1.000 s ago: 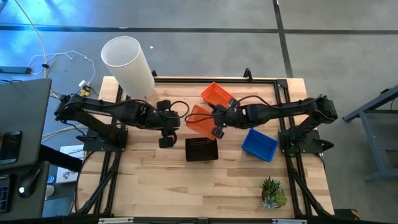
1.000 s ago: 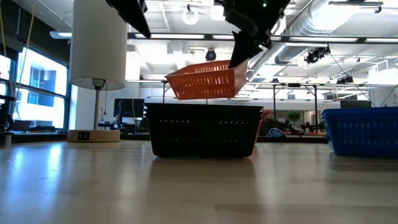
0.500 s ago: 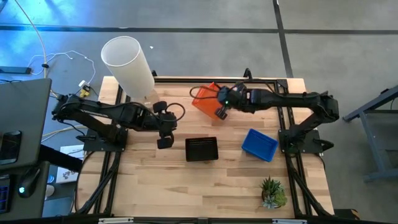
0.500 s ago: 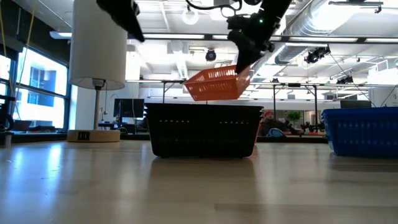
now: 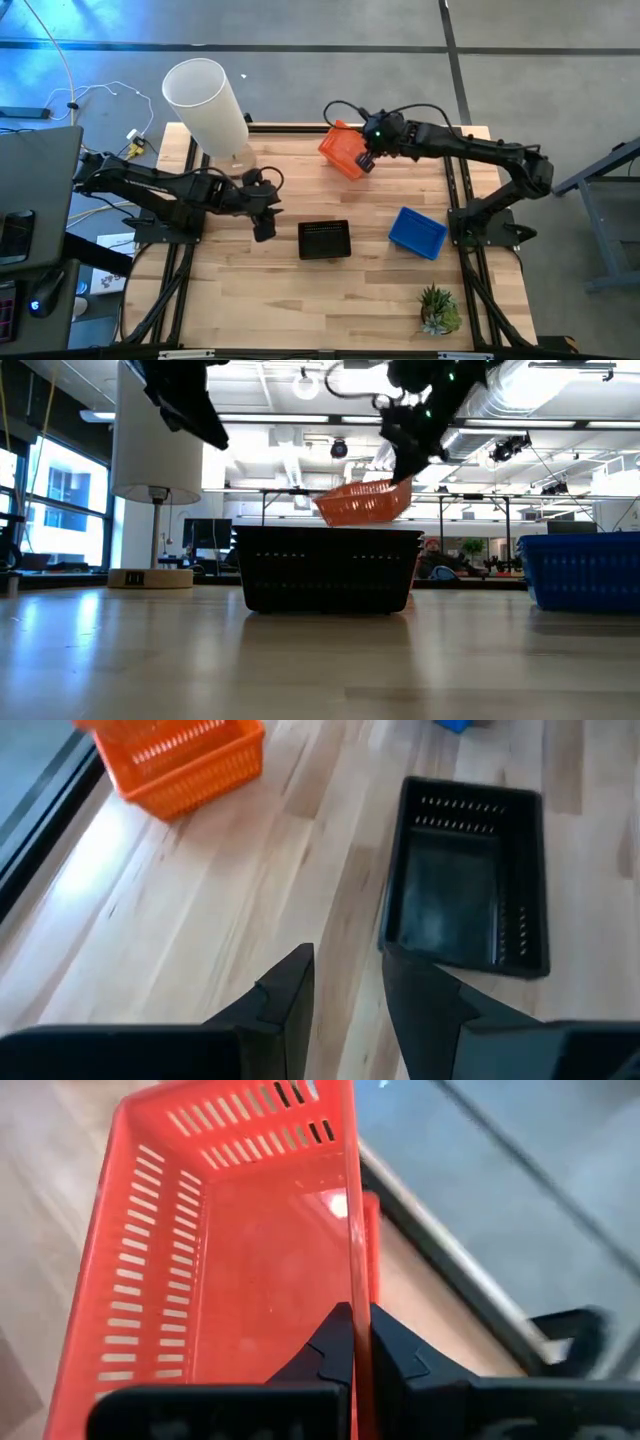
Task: Stack baskets by color
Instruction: Stack the bottom orange bin on the top orange bin
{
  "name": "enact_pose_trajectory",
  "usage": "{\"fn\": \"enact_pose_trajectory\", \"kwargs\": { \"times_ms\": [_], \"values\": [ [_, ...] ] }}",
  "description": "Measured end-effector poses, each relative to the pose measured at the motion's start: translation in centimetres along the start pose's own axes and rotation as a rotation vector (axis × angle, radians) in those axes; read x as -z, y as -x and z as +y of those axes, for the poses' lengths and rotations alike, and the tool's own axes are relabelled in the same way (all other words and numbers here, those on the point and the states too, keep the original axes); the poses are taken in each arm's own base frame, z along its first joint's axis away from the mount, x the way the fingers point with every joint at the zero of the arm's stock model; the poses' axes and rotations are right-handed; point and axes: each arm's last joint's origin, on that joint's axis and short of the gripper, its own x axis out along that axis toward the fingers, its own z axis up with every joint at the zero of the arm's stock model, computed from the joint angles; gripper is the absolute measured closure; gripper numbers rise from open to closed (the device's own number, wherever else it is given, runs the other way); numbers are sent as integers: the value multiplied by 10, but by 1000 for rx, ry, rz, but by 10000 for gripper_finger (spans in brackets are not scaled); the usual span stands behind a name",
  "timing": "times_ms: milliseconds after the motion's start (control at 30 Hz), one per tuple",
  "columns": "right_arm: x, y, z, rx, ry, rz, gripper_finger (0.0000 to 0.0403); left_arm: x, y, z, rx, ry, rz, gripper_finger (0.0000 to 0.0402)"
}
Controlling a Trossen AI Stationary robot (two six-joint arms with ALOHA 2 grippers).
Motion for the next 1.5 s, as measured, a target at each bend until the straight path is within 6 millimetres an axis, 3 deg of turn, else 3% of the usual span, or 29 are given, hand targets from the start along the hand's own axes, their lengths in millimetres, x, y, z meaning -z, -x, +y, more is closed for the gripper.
{"fn": "enact_pose_trajectory", "kwargs": {
  "times_ms": [233, 533, 1033, 1500],
  "values": [
    [20, -27, -36, -131, -162, -98, 403, 0, 1, 0, 6, -32, -9, 294],
    [35, -42, -57, -186, -246, -97, 403, 1, 1, 0, 8, -35, -8, 294],
    [44, -51, -55, -189, -292, -64, 403, 1, 0, 0, 8, -35, -6, 294],
    [51, -72, -46, -142, -277, 8, 403, 1, 0, -1, 17, -36, -2, 294]
  ]
}}
